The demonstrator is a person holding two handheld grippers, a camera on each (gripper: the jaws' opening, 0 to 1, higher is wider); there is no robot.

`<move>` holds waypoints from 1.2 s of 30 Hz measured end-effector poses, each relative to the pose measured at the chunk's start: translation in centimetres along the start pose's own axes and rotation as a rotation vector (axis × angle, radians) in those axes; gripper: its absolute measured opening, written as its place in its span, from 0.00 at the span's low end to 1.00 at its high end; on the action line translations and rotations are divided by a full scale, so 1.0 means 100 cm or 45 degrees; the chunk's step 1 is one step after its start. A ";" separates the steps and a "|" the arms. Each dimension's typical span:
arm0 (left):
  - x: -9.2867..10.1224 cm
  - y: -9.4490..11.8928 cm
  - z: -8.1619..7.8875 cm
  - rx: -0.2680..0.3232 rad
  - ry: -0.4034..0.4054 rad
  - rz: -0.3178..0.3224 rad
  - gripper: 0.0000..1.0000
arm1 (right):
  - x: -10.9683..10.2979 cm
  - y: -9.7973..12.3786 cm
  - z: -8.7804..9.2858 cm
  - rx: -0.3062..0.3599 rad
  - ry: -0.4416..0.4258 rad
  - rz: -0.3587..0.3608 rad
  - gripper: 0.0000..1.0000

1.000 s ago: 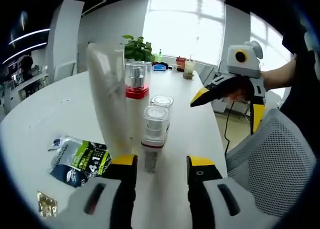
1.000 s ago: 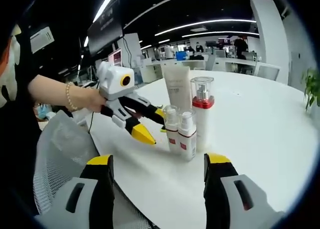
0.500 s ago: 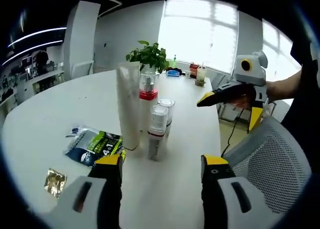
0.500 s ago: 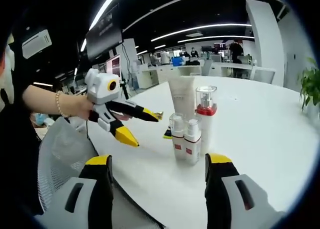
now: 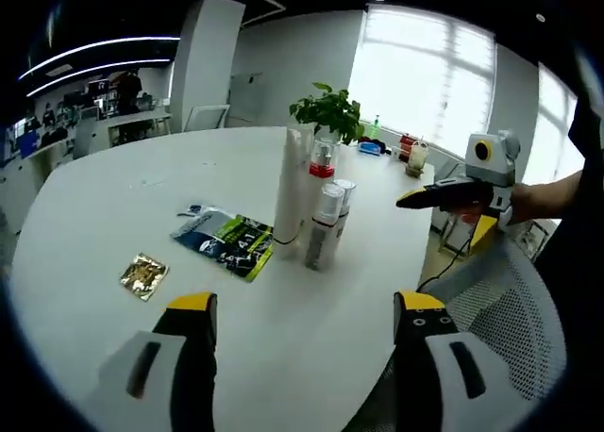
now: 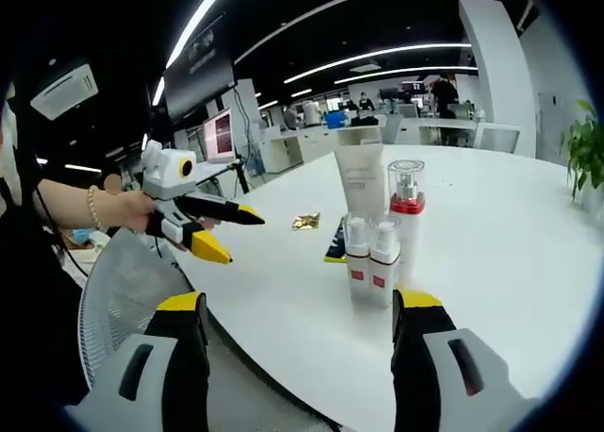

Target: Arrange the skincare products in the storage area until every visible bottle or jar stands upright without overlapping.

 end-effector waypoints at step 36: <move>-0.053 0.088 0.030 -0.047 0.265 -0.166 0.98 | 0.005 -0.014 -0.023 0.042 -0.206 0.324 1.00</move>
Point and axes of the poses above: the point that each gripper's makers call its tool centre point, and the gripper's own axes: y roughly backward along the fingers, x roughly to its right, z roughly out of its underside, the point moved 1 cm from there along y, roughly backward along the fingers, and after that the axes turned 2 degrees about -y, right-handed, at the moved point
